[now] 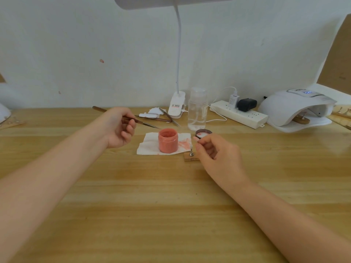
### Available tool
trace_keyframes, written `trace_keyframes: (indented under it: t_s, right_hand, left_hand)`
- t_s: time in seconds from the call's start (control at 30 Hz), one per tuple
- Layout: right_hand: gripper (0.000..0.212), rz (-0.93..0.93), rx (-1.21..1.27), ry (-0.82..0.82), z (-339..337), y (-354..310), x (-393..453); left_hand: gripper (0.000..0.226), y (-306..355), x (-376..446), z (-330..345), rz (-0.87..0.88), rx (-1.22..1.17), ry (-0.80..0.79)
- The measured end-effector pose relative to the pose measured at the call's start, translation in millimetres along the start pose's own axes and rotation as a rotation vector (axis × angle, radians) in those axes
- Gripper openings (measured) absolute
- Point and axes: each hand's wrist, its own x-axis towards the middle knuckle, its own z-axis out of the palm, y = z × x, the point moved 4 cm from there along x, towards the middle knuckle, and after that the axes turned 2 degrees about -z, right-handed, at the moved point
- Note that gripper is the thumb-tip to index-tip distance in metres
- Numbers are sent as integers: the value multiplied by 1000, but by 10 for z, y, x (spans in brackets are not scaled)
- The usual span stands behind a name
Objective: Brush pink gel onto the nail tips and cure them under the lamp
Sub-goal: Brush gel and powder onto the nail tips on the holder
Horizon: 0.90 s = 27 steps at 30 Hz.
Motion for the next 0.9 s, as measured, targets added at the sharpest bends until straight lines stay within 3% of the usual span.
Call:
trace_keyframes:
  t_s: [0.27, 0.4, 0.67, 0.9]
  right_hand:
    - [4, 9, 23, 1, 8, 16, -5]
    - [3, 24, 15, 0, 11, 29, 1]
    - [5, -7, -18, -8, -1, 20, 0]
    - [6, -5, 30, 17, 9, 55, 16]
  left_hand:
    - [15, -146, 0, -51, -52, -7, 10]
    - [16, -99, -53, -94, 24, -43, 41]
    - [14, -106, -433, 423, 407, -64, -18]
    - [14, -508, -761, 705, 912, 215, -62]
